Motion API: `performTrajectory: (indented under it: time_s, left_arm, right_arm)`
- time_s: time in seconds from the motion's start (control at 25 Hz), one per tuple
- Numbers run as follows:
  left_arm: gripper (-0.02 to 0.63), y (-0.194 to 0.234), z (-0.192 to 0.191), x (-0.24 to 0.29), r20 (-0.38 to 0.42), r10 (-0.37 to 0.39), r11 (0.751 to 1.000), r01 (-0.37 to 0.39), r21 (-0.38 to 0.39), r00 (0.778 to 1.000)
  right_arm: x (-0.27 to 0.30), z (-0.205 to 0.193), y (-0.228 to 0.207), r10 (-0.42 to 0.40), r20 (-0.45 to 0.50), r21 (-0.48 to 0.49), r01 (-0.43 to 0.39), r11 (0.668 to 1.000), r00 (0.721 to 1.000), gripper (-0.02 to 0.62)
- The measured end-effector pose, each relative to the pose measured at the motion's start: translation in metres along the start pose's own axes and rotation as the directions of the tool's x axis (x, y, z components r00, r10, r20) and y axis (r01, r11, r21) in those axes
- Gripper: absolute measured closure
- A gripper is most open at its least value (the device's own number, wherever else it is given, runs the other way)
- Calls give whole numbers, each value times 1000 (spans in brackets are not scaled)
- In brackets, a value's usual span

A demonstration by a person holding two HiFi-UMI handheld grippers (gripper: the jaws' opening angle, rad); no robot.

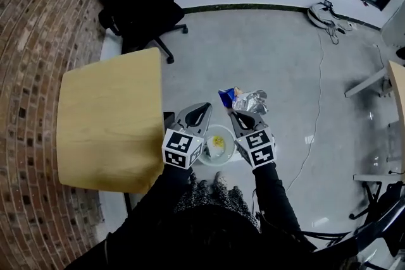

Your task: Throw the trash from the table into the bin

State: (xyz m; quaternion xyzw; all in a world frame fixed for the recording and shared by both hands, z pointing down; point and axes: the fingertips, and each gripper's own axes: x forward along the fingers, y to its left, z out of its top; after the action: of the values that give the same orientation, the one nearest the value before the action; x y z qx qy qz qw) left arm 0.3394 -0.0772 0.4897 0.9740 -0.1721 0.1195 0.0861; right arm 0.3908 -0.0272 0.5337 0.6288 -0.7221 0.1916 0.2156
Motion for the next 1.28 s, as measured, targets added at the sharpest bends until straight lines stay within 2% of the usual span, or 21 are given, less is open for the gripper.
performTrajectory:
  time_s: [0.12,0.32,0.64,0.8,1.0,1.28]
  left_arm:
    - [601,-4,-13,0,-22,50,999,-50,10,999]
    - [601,1,-39,-4,-57,109,994,-110,-14,992]
    - [600,3,-102,14,-106,91,994,-97,-49,990]
    - [600,4,-150,23,-154,77,993,-89,-75,985]
    - [600,8,-216,29,-223,82,982,-116,-146,971]
    - [600,21,-300,32,-295,92,973,-149,-176,951]
  right_arm:
    - [8,-12,-6,57,-5,-2,-57,998,998,584]
    - [28,-33,-3,121,-28,9,-120,993,992,584]
    - [70,-84,10,154,-96,53,-150,987,983,583]
    - [96,-121,17,165,-138,85,-155,984,976,584]
    - [121,-170,39,184,-180,146,-159,976,966,583]
    - [154,-253,61,233,-255,194,-186,963,938,583]
